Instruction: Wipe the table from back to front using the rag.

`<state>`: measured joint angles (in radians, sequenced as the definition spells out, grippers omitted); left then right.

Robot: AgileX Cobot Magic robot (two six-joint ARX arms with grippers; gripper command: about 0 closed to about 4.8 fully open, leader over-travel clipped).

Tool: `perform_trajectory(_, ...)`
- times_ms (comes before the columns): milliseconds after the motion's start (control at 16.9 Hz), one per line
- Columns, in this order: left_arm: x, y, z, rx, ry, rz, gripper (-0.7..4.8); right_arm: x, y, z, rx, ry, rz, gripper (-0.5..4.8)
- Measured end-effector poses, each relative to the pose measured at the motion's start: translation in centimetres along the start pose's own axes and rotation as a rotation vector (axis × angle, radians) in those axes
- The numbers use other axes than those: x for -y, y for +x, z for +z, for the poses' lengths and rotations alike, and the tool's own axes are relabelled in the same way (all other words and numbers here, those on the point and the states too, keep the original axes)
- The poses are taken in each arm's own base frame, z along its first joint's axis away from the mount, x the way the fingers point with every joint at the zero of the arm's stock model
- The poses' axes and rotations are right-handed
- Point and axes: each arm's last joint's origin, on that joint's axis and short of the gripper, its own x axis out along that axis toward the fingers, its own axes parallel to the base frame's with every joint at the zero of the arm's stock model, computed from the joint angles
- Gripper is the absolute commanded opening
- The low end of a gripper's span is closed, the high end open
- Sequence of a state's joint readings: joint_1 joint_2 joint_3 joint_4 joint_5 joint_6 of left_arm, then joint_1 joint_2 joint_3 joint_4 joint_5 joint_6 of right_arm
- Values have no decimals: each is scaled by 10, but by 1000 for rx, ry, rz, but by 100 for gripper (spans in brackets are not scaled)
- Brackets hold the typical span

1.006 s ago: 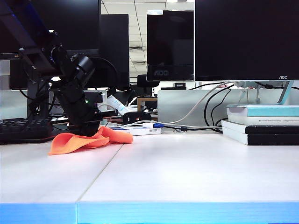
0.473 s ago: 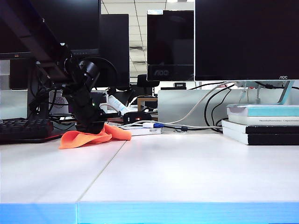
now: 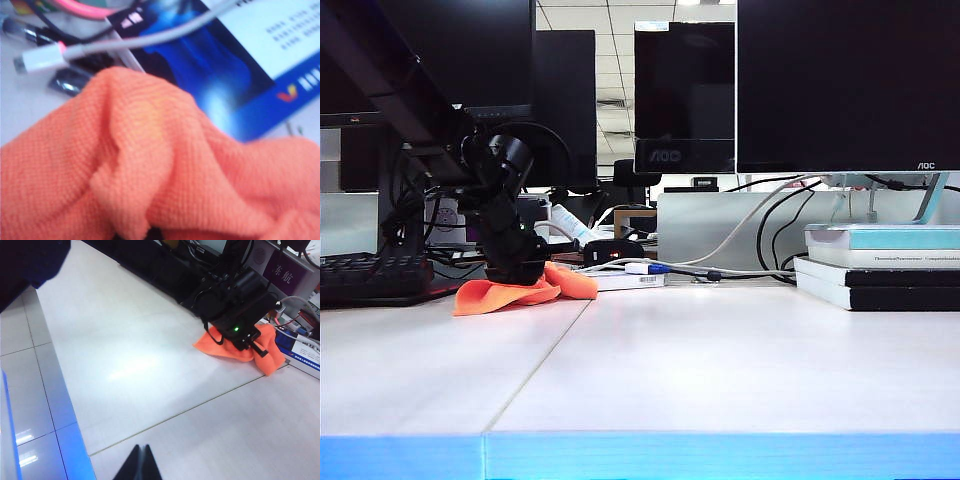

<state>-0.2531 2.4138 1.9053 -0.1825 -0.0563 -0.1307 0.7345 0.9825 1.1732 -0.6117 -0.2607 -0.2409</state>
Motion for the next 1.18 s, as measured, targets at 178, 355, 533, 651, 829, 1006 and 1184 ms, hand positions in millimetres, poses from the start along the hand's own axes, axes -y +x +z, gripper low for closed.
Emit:
perform_trajectory(178, 0, 3, 3, 1, -1, 7, -6, 0, 0, 0, 0, 1, 0, -1)
perform_trajectory(355, 1, 17, 10, 40, -23, 16, -6, 0, 0, 0, 0, 1, 0, -1)
perform_trajectory(533, 1, 18, 10, 37, -23, 18, 216, 0, 0, 0, 0, 1, 0, -1)
perform_trajectory(651, 0, 14, 13, 17, -20, -40, 217, 0, 0, 0, 0, 1, 0, -1)
perform_trajectory(829, 1, -7, 18, -75, -19, -42, 213, 0, 0, 0, 0, 1, 0, -1)
perform_trajectory(1006, 1, -31, 33, -73, -20, -44, 213, 0, 0, 0, 0, 1, 0, -1)
perform_trajectory(1184, 3, -61, 55, -17, -23, -90, 213, 0, 0, 0, 0, 1, 0, -1)
